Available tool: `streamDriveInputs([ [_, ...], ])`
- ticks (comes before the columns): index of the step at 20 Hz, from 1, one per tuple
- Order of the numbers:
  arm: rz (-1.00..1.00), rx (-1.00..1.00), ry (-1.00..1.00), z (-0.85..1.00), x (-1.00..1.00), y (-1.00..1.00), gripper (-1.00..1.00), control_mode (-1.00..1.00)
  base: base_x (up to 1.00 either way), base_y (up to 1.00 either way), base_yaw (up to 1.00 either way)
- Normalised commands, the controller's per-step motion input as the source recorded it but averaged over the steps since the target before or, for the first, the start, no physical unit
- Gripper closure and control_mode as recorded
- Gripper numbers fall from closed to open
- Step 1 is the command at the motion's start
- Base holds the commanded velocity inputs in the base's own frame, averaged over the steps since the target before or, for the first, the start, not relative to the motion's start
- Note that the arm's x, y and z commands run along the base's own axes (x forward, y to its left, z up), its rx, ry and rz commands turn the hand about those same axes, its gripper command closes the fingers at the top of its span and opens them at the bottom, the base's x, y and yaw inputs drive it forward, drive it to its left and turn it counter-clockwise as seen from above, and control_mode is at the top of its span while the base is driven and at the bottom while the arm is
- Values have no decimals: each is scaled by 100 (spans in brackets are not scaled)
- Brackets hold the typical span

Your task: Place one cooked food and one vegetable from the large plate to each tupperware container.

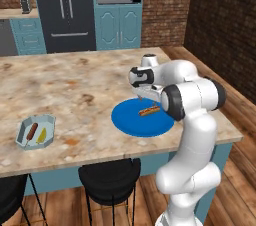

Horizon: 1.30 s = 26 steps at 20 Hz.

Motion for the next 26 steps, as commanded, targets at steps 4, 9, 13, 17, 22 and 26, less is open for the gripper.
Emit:
streamDriveInputs([
  [4,-14,0,1,-49,-23,-17,-100,-100,0,0,0],
  [9,-8,0,1,-37,-16,-17,-100,-100,0,0,0],
  [13,0,0,0,-19,54,0,-100,-100,0,0,0],
  [17,0,0,0,-31,6,0,-100,-100,0,0,0],
  [22,0,0,-6,-33,0,0,-100,-100,0,0,0],
  [26,0,0,-6,-13,0,0,-100,-100,0,0,0],
])
